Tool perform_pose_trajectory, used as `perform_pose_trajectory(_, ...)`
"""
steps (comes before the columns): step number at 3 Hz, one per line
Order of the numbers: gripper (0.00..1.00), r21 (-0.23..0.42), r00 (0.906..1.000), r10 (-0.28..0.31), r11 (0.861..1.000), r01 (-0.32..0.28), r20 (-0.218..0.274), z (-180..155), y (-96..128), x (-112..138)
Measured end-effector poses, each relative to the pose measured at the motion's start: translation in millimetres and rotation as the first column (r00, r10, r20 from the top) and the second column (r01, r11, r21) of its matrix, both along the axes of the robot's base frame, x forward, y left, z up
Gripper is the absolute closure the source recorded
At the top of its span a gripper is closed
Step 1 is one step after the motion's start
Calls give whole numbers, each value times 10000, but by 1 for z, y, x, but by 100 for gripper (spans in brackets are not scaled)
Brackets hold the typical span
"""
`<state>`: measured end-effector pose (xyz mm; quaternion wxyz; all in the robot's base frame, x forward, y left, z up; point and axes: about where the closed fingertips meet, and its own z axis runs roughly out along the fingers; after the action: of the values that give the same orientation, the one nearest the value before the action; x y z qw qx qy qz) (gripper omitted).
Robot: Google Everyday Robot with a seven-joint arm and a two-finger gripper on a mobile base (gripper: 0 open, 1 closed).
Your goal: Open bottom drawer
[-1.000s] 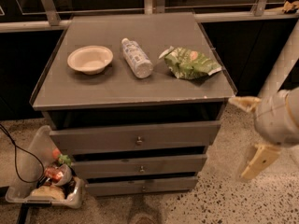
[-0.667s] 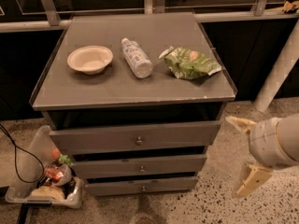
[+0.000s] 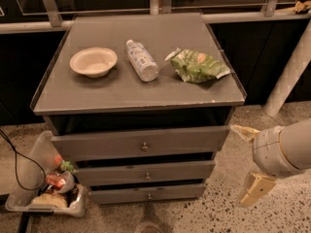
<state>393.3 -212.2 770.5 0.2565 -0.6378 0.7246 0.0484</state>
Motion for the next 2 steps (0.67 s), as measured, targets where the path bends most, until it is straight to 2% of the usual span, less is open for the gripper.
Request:
perform_pose_trajectory(1,0,205,9983,-288,9993,298,-501,-54,4,3)
perform_pose_trajectory(2,0,392,9950,-892,9951,910,-453,-113,-2,16)
